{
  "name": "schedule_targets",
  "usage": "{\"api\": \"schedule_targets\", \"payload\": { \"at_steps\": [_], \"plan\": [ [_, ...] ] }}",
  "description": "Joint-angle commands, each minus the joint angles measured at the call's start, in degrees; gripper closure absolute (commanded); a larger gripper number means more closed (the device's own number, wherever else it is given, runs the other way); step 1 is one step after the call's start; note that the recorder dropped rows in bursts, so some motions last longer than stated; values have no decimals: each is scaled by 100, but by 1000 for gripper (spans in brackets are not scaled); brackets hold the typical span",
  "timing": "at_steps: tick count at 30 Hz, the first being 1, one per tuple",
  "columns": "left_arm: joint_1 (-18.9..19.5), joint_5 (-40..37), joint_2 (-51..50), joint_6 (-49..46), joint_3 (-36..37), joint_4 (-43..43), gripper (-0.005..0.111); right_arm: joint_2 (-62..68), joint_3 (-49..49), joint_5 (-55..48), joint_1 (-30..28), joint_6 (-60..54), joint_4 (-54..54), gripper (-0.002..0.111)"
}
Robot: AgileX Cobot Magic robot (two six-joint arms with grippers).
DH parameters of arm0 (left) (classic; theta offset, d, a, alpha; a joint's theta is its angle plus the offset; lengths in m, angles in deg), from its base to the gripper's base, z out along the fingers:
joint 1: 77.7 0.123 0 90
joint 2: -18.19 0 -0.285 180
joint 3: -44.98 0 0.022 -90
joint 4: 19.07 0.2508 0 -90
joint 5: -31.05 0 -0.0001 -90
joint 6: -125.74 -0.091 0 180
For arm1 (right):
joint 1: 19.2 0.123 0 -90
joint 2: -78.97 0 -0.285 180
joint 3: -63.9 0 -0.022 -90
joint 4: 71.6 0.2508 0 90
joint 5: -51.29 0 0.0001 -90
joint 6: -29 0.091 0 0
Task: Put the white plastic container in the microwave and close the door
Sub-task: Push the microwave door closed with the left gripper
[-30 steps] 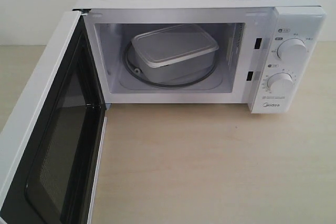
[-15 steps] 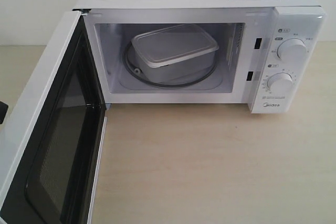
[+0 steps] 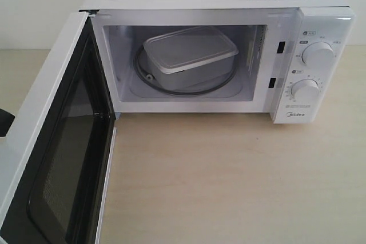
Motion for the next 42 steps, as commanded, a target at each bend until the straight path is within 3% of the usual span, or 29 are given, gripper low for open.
{"api": "schedule_targets", "payload": {
  "at_steps": [1, 8, 25, 36, 42],
  "plan": [
    [-2, 90, -30, -247, 4, -530, 102, -46, -18, -140, -18, 90, -110, 108],
    [-18, 64, -329, -247, 4, -633, 102, -46, -18, -282, -18, 356, -243, 108],
    [-1933, 1615, -1164, -236, 4, -657, 102, -46, 3, -504, -18, 399, -298, 108],
    [-2555, 2815, -1633, -285, 4, -775, 102, -46, 3, -793, -18, 772, -519, 108],
    [-2739, 3516, -1843, -299, -81, -812, 102, -46, 251, -1431, -18, 1120, -880, 108]
  ]
}}
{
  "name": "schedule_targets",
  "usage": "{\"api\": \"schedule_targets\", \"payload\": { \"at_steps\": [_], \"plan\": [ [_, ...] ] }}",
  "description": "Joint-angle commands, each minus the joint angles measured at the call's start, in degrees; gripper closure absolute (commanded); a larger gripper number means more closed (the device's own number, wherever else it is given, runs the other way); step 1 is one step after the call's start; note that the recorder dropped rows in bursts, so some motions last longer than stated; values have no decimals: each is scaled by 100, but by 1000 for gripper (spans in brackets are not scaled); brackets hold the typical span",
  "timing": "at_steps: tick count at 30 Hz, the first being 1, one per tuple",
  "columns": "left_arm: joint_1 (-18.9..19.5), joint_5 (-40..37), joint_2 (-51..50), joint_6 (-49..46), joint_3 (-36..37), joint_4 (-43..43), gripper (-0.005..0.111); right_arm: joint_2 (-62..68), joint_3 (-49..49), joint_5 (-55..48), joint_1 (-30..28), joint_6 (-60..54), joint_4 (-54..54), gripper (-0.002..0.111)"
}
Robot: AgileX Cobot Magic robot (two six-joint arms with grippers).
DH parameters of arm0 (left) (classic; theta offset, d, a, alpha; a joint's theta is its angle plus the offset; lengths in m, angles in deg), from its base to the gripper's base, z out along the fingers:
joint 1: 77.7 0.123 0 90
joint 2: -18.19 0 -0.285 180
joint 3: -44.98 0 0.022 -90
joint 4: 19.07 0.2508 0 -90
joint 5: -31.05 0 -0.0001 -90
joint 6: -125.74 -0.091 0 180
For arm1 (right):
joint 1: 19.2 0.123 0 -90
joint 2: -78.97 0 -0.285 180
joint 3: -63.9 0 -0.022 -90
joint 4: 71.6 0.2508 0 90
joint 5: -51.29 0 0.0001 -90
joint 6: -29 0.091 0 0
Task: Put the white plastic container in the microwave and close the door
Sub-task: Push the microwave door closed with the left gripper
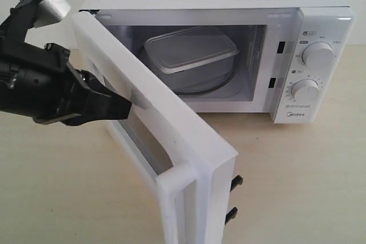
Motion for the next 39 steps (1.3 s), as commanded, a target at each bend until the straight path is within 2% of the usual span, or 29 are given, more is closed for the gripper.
{"api": "schedule_targets", "payload": {
  "at_steps": [1, 12, 17, 22, 27, 31, 39],
  "plan": [
    [-102, 544, -188, -35, -107, -124, 102, -46, 256, -518, -18, 181, -235, 108],
    [-102, 981, -624, -472, -395, -298, 102, -46, 619, -1396, -18, 181, -336, 108],
    [-102, 1212, -841, -1235, -395, -931, 102, -46, 619, -1710, -18, 181, -554, 108],
    [-102, 1477, -1062, -2395, -395, -1995, 102, -46, 619, -1826, -18, 199, -933, 108],
    [-102, 1751, -1225, -3065, -395, -2448, 102, -46, 629, -1080, -18, 199, -788, 108],
    [-102, 1928, -1244, -3325, -450, -2585, 102, -46, 666, -827, -18, 199, -760, 108],
    [-102, 1980, -1579, -3340, -918, -2585, 102, 879, 1523, -1527, -18, 68, -734, 108]
  ]
}}
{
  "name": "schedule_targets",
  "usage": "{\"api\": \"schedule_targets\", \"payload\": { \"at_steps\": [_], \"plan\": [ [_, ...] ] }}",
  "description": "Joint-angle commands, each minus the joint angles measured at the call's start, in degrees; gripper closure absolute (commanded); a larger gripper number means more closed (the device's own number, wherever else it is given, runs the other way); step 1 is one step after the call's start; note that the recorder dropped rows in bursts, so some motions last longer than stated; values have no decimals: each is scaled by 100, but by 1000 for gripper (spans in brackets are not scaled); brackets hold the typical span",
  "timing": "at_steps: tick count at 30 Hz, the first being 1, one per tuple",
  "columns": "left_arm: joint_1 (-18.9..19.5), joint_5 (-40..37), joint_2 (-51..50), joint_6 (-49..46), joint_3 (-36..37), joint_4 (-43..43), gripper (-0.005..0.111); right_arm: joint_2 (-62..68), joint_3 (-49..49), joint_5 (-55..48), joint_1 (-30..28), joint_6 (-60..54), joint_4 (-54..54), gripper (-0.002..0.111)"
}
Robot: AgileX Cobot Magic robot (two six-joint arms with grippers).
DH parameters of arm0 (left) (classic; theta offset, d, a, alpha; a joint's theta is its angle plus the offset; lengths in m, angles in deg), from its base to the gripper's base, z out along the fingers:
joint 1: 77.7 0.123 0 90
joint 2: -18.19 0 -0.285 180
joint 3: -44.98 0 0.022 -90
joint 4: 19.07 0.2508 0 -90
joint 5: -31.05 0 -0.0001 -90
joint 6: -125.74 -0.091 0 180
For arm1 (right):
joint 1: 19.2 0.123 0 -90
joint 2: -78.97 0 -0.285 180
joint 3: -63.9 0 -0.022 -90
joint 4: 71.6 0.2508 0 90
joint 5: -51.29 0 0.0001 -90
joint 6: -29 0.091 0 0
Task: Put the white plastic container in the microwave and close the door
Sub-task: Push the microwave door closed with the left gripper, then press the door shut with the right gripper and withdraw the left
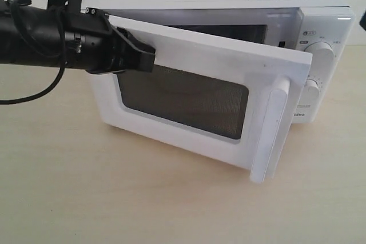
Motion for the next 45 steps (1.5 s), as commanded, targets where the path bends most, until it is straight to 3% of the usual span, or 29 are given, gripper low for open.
{"api": "schedule_targets", "payload": {
  "at_steps": [1, 12, 19, 27, 36, 45],
  "plan": [
    [-37, 35, -279, -48, -270, -86, 102, 755, 589, -380, -18, -216, -3, 108],
    [-37, 58, -664, -156, -559, -62, 102, 2758, 1122, -386, -18, -18, -37, 109],
    [-37, 83, -677, -156, -559, -62, 102, 3245, 1122, 349, 9, 421, -52, 109],
    [-37, 109, -677, -156, -559, -62, 102, 3909, 1126, 1710, 638, 616, 135, 109],
    [-37, 121, -639, -156, -504, 133, 102, 4288, 1151, 2211, 630, 755, 466, 109],
    [-37, 608, 431, -156, 459, 66, 102, 4288, 1151, 2080, 429, 739, 505, 109]
  ]
}}
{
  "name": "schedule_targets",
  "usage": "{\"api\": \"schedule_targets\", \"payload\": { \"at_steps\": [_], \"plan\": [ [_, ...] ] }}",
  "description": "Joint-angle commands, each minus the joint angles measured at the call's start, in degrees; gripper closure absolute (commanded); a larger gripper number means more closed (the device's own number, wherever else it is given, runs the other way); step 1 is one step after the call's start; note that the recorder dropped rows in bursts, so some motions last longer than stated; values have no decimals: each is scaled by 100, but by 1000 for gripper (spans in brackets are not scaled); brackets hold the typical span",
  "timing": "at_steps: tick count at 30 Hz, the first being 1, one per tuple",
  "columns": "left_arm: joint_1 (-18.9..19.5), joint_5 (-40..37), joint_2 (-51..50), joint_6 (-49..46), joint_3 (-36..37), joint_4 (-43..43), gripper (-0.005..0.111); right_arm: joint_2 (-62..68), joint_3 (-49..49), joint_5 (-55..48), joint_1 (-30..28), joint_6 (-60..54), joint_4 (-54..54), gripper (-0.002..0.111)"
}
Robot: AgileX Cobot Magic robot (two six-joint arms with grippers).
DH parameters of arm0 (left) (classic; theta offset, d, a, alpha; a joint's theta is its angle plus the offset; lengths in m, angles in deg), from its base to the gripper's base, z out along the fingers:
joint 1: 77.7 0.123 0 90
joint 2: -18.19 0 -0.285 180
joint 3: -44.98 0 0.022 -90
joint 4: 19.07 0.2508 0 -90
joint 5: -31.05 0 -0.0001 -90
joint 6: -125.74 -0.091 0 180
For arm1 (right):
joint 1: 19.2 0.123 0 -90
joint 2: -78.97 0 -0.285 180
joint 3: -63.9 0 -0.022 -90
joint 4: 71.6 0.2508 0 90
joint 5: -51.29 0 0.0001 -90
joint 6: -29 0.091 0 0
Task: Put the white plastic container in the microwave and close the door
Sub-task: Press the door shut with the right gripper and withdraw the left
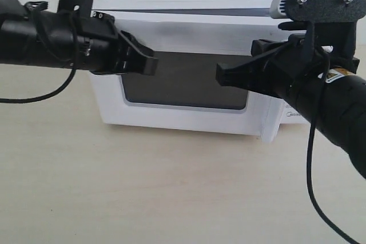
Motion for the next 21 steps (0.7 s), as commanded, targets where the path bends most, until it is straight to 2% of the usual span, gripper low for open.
{"api": "schedule_targets", "payload": {
  "at_steps": [1, 11, 14, 18, 21],
  "plan": [
    [-37, 309, 814, -39, 614, -57, 102, 13, 26, -74, -84, -14, -39, 109],
    [-37, 1212, 3030, 695, 2636, -98, 102, 13, 52, -42, -84, -14, -76, 109],
    [-37, 1364, 4208, 1042, 3390, -98, 102, 28, 278, -435, -232, -98, -88, 109],
    [-37, 1404, 5245, 1183, 3888, -98, 102, 301, 437, -575, -313, -163, -119, 109],
    [-37, 1546, 5582, 1306, 4215, -98, 102, 529, 439, -382, -313, -175, -108, 109]
  ]
}}
